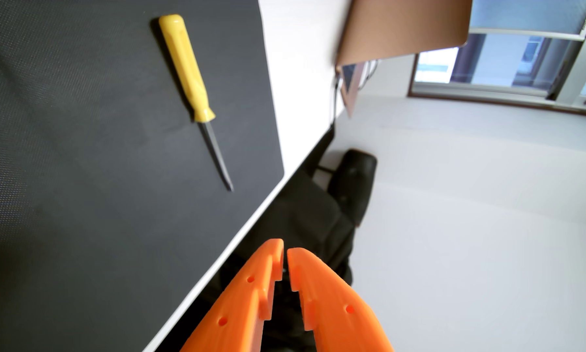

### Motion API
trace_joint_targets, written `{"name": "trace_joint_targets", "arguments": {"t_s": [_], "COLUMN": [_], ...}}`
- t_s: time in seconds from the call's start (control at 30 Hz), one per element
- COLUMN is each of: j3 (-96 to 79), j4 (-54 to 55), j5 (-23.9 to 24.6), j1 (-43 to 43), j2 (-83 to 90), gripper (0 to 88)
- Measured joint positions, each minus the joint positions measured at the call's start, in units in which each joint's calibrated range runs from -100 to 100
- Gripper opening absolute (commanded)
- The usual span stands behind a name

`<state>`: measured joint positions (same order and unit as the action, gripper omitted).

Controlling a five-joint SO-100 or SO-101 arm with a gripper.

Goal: Grab the yellow screwdriver

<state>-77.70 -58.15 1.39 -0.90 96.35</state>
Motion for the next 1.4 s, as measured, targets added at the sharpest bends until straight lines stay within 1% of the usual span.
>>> {"name": "trace_joint_targets", "arguments": {"t_s": [0.8,1.1,1.27,1.4], "j3": [0.00,2.26,2.35,2.35], "j4": [1.57,1.66,5.06,8.20], "j5": [0.00,0.00,0.00,0.00], "j1": [0.00,4.19,4.27,4.19], "j2": [-0.17,-0.68,-1.36,-5.85], "gripper": [0.9,0.9,0.9,0.9]}}
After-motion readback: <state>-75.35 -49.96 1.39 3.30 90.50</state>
